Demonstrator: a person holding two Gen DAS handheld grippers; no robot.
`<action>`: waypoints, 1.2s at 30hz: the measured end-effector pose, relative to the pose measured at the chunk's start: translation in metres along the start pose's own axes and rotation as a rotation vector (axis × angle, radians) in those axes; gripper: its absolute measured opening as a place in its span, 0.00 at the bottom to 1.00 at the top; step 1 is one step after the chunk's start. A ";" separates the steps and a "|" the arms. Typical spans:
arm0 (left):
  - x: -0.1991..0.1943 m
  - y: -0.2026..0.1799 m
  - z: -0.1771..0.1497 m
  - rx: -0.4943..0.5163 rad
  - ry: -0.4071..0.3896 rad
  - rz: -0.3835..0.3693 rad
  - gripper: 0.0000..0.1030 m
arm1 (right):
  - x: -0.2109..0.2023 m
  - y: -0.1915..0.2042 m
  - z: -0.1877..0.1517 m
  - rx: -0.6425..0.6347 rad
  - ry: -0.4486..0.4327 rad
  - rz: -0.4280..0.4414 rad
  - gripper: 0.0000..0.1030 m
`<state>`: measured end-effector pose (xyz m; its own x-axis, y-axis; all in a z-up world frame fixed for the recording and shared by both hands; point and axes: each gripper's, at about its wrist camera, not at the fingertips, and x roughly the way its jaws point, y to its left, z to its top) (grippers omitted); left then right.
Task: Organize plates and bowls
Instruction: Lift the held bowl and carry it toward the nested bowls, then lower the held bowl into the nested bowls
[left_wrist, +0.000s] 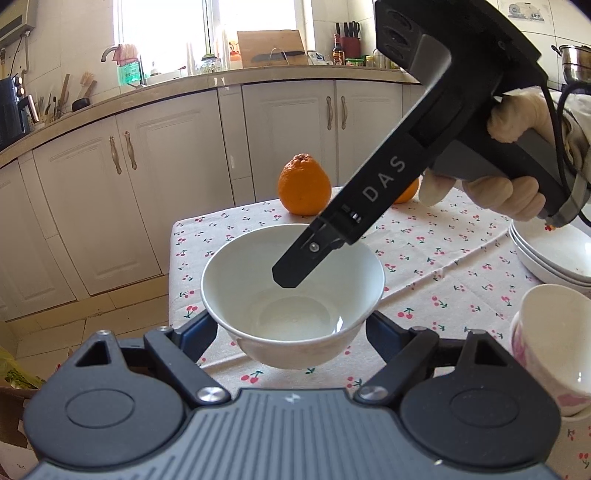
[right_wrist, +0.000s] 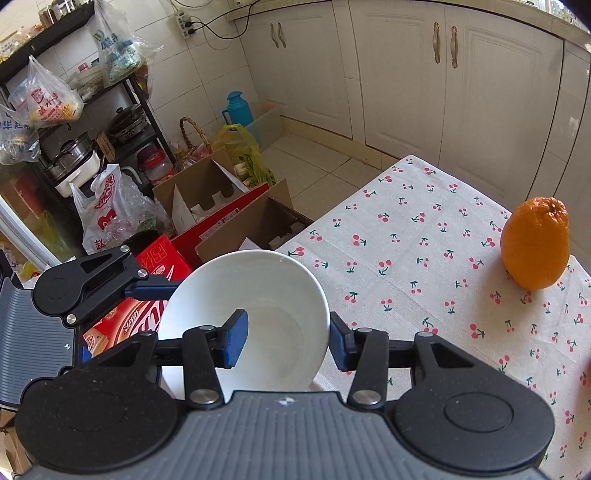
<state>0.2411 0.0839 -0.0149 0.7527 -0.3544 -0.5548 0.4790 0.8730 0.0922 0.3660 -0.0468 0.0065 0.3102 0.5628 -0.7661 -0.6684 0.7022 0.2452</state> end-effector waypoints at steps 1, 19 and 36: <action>-0.005 -0.003 0.001 0.001 -0.002 -0.001 0.85 | -0.004 0.002 -0.002 0.001 -0.004 0.002 0.50; -0.076 -0.064 0.001 0.016 -0.036 -0.052 0.85 | -0.089 0.044 -0.068 0.040 -0.081 0.002 0.50; -0.093 -0.116 -0.004 0.065 -0.052 -0.168 0.85 | -0.142 0.048 -0.139 0.122 -0.137 -0.068 0.51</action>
<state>0.1133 0.0168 0.0227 0.6815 -0.5116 -0.5233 0.6266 0.7773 0.0563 0.1961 -0.1536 0.0445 0.4465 0.5608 -0.6972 -0.5585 0.7835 0.2724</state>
